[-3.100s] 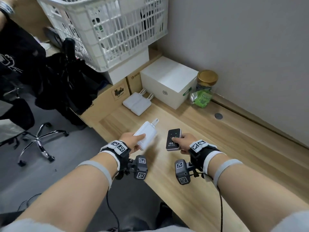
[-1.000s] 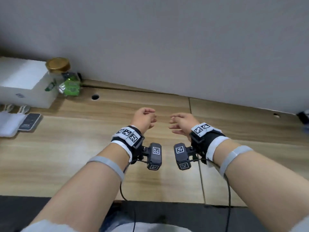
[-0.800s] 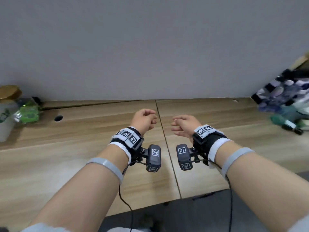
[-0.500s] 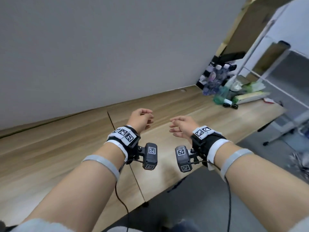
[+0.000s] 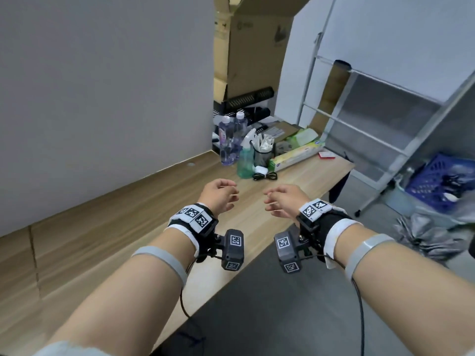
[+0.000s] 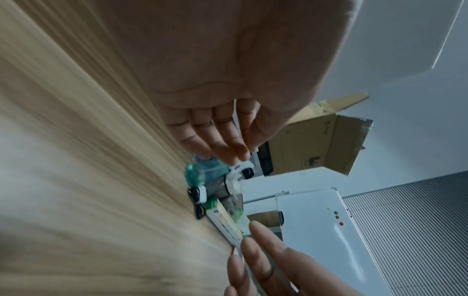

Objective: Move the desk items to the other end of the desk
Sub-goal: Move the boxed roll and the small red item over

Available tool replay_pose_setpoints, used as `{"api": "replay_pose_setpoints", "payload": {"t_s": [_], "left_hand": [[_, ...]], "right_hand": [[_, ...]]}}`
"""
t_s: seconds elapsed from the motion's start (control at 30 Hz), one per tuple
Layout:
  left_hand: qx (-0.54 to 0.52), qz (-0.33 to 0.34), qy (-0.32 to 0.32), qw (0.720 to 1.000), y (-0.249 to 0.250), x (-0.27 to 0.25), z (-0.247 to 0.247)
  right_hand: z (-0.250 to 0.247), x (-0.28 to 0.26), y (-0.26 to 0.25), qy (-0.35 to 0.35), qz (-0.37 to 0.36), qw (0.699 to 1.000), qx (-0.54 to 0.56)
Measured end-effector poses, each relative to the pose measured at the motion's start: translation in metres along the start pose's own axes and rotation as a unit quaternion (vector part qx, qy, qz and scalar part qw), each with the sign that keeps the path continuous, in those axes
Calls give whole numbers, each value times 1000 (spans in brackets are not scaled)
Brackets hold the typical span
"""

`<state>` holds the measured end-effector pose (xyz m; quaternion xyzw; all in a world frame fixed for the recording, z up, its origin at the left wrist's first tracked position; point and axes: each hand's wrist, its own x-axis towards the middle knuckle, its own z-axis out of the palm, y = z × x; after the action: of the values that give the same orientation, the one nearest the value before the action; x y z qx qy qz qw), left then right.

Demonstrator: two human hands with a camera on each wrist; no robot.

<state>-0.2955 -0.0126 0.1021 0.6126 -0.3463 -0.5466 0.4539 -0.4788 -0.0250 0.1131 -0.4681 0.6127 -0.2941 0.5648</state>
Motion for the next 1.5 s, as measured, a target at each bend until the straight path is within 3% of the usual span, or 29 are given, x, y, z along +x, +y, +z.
{"api": "replay_pose_setpoints", "payload": {"t_s": [0.2, 0.57, 0.73, 0.87, 1.0, 1.17, 1.27, 1.37, 1.5], "left_hand": [[1, -18, -12, 1000, 16, 47, 105], [9, -51, -63, 997, 22, 199, 221], [-5, -83, -57, 995, 28, 257, 262], [111, -63, -46, 991, 29, 294, 278], [286, -46, -14, 957, 24, 329, 290], [414, -84, 19, 906, 7, 369, 310], [491, -103, 65, 862, -4, 388, 319], [532, -138, 105, 829, -8, 401, 329], [528, -154, 171, 818, -10, 401, 345]], "right_hand": [[-113, 55, -8, 27, 21, 999, -11], [-226, 177, -2, 67, 94, 989, -88], [-274, 225, -15, 101, 125, 980, -117], [-297, 264, -11, 105, 142, 976, -124], [-310, 310, -1, 82, 141, 977, -138], [-340, 385, 16, 25, 107, 958, -265], [-357, 434, 25, 3, 65, 926, -371], [-366, 474, 36, -47, -38, 884, -463], [-368, 508, 48, -121, -129, 835, -522]]}}
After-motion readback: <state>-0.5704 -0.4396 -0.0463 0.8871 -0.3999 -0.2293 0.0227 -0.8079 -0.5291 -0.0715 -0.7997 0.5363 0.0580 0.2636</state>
